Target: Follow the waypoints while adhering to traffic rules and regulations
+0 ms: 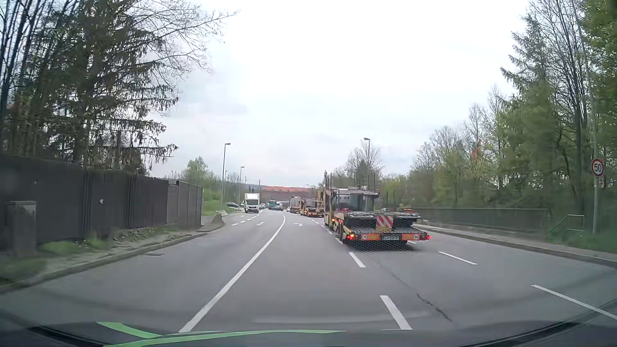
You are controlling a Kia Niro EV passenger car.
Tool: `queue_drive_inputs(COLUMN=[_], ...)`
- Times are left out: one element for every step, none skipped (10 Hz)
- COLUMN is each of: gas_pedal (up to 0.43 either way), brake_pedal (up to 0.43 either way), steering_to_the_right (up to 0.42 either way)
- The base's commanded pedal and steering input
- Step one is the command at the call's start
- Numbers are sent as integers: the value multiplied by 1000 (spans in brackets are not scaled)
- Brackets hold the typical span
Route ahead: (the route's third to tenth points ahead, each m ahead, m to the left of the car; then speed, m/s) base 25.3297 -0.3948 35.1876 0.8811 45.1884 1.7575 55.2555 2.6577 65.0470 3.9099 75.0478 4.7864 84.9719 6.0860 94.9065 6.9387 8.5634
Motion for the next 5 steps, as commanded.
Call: queue_drive_inputs(gas_pedal=[110, 98, 87, 79, 79], brake_pedal=[0, 0, 0, 0, 0], steering_to_the_right=[4, 3, 3, 2, 1])
